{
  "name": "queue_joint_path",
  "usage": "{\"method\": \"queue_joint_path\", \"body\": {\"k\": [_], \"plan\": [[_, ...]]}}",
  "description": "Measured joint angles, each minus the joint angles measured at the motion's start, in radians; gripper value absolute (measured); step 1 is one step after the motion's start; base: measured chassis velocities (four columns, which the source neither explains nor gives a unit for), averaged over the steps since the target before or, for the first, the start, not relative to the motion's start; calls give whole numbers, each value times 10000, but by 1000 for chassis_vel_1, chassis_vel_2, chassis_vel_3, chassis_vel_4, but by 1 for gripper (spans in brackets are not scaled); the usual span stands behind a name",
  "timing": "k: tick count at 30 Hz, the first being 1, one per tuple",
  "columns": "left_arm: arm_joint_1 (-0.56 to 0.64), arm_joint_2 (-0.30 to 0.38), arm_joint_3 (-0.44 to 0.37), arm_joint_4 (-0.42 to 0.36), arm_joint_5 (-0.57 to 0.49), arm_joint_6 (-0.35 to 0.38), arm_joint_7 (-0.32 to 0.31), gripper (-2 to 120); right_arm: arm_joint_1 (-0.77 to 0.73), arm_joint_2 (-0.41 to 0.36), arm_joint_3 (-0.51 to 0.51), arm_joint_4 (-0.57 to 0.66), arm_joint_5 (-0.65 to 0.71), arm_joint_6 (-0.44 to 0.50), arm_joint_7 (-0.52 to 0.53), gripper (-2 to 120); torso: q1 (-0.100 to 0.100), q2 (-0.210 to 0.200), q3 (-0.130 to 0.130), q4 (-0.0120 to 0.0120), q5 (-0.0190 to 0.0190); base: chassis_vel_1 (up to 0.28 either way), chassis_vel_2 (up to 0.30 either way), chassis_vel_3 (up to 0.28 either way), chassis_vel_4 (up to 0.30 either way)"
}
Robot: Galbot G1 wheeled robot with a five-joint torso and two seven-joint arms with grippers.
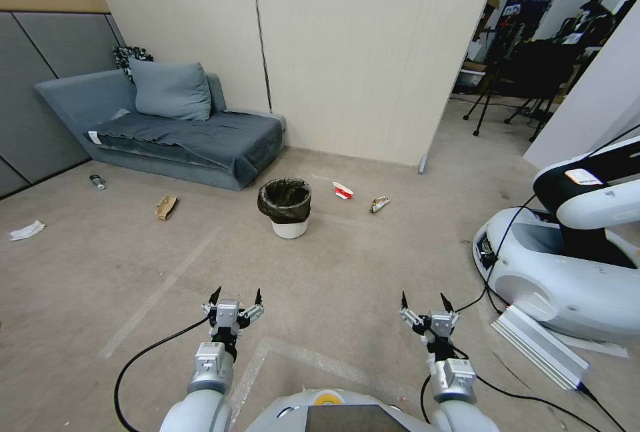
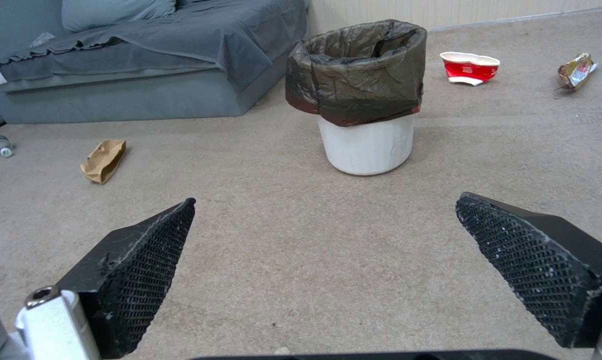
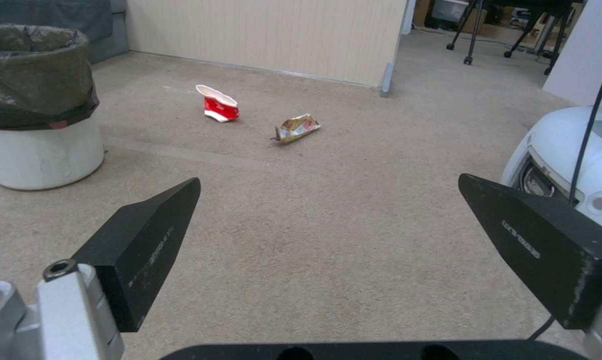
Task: Pick up the trash bin, then pick up the garbage from the floor and place it into the trash bin.
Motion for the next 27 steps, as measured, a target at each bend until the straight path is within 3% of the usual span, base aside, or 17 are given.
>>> {"method": "queue_joint_path", "body": {"k": [27], "plan": [[226, -130, -23, 93, 64, -129, -5, 100, 217, -17, 44, -190, 120, -232, 27, 100, 1, 0, 0, -1, -1, -15, 12, 13, -14]]}}
